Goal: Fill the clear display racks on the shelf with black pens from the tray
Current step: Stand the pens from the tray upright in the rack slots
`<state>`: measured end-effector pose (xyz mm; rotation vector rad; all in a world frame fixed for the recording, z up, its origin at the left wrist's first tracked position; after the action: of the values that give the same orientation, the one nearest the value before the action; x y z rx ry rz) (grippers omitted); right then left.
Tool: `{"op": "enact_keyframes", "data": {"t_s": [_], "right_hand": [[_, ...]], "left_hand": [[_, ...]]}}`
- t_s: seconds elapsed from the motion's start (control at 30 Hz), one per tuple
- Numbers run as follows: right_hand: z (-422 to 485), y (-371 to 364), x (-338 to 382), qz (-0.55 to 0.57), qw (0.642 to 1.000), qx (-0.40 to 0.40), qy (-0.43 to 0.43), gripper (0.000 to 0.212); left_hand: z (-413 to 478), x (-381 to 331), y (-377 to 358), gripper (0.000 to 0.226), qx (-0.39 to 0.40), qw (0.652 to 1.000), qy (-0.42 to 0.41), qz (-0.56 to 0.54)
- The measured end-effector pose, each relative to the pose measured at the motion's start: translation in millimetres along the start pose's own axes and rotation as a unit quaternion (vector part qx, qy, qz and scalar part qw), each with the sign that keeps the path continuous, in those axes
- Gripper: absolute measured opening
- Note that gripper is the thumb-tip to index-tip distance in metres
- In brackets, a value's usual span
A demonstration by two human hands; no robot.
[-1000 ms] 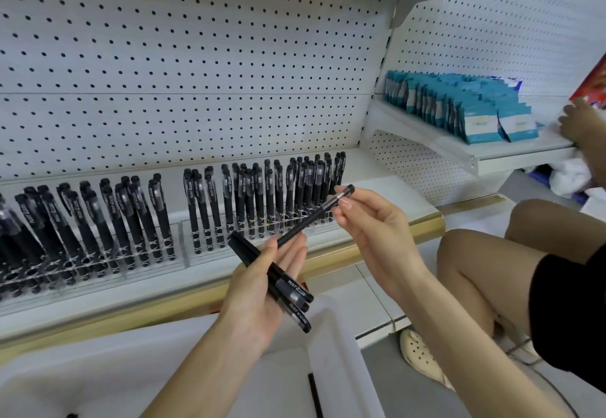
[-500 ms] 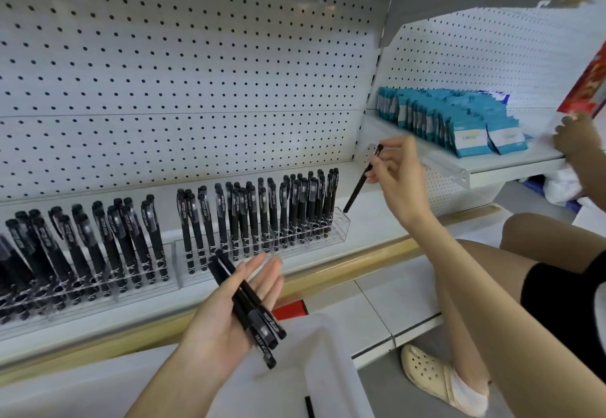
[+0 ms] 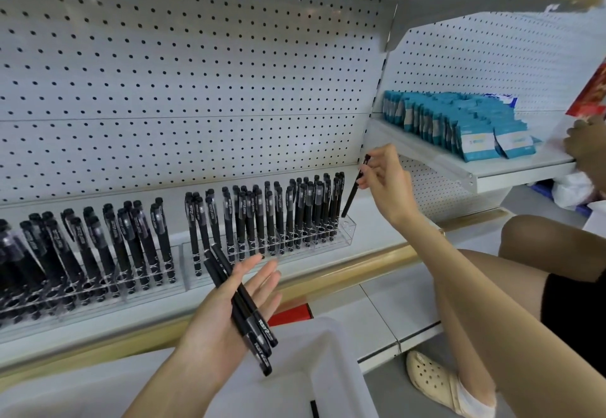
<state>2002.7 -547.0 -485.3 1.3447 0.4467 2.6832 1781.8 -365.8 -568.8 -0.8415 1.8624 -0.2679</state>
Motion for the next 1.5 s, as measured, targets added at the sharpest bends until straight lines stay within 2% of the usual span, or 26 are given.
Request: {"op": "enact_keyframes", "data": {"t_s": [0.13,0.3,0.47,0.6,0.8,0.9,1.03,1.17,1.3,1.4,1.5], "right_hand": [[0,1,-4,0.024,0.999,0.011,-0.021,0.015],[-8,-8,-19,-0.054,0.995,0.072,-0.036,0.01],[-10,-13,-27,-0.104,0.99,0.095,-0.011,0.032],[-11,-11,-27,-0.116,0.989,0.095,-0.013,0.039],[-18,-9,-7,-0.099,0.991,0.087,-0.019,0.042],[-41,-29,27,-0.029,0.991,0.122,-0.036,0.032],[-111,-87,72,0.112,0.947,0.275,-0.123,0.014],[-177,-137,104,0.245,0.875,0.323,-0.266,0.017],[-215,-179,137,0.311,0.809,0.381,-0.322,0.02],[-237,-215,156,0.302,0.807,0.393,-0.323,0.008],[-251,-251,169,0.289,0.834,0.361,-0.301,0.007]], "left_hand": [[-1,2,1,0.04,0.001,1.0,-0.004,0.002],[1,5,3,0.033,0.001,1.0,0.001,-0.011],[0,4,8,0.032,0.001,1.0,0.001,-0.017],[-2,2,10,0.032,-0.001,1.0,0.0,-0.022],[-8,-2,8,0.032,0.0,1.0,-0.007,-0.022],[-15,-13,8,0.034,0.001,0.999,-0.033,-0.022],[-29,-27,13,0.033,-0.005,0.995,-0.095,-0.023],[-50,-39,38,0.032,-0.021,0.986,-0.165,-0.004],[-81,-48,81,0.033,-0.074,0.97,-0.233,0.006],[-105,-50,124,0.032,-0.124,0.953,-0.277,0.028],[-124,-52,170,0.029,-0.154,0.943,-0.293,0.035]]}}
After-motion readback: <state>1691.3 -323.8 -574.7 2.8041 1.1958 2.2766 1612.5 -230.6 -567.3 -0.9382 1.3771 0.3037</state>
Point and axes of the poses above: each hand's wrist, its own z-axis towards the middle knuckle, its own y-axis out of the back of the hand, x = y × z, the point moved 4 cm from there along z, towards the middle knuckle, and after that the axes turned 12 degrees about z, right-handed, at the moved point
